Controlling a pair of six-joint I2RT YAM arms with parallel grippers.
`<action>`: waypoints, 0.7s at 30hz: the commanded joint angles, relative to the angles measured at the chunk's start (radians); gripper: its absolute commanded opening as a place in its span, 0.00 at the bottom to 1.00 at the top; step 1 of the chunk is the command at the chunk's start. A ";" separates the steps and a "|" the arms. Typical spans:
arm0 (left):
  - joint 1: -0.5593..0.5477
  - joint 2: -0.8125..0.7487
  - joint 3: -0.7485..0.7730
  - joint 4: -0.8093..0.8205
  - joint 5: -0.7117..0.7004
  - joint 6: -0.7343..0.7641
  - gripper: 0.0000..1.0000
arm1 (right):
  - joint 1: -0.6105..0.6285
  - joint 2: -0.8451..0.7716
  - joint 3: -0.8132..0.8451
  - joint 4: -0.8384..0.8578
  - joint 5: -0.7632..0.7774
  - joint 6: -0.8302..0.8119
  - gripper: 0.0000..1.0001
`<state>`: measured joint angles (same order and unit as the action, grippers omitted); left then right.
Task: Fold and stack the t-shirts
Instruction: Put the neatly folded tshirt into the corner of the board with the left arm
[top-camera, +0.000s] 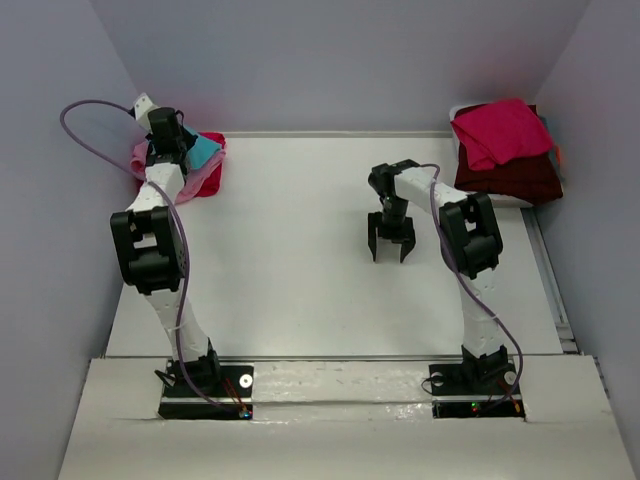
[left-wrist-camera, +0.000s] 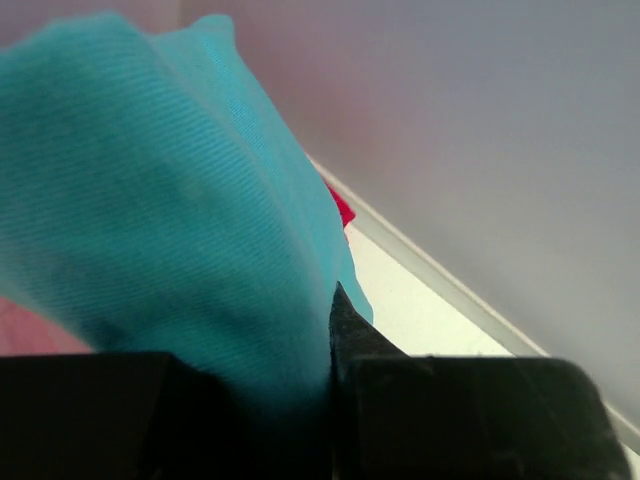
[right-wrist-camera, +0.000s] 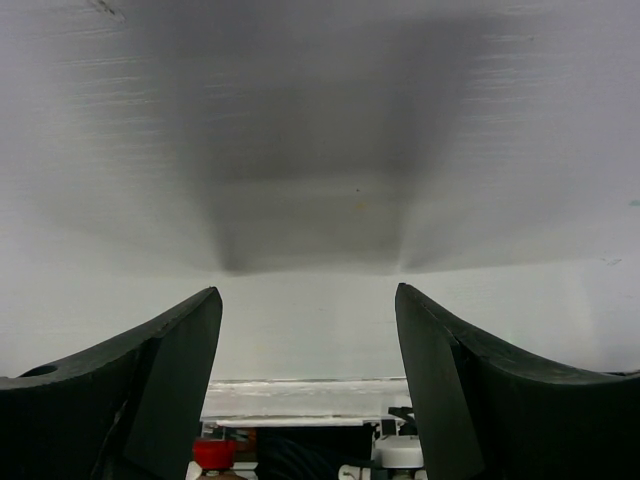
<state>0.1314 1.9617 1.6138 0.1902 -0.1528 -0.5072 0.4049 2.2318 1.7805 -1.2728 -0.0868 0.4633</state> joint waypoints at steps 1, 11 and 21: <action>0.005 0.023 -0.025 0.036 0.022 -0.079 0.13 | -0.005 -0.046 -0.009 -0.002 0.002 -0.012 0.76; 0.024 0.094 -0.123 0.038 0.177 -0.229 0.11 | -0.005 -0.047 -0.013 0.000 -0.004 -0.020 0.76; 0.034 0.088 -0.066 -0.001 0.130 -0.218 0.06 | -0.005 -0.049 -0.027 0.006 -0.002 -0.028 0.76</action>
<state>0.1619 2.1120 1.5208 0.1596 0.0170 -0.7242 0.4049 2.2318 1.7565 -1.2709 -0.0906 0.4477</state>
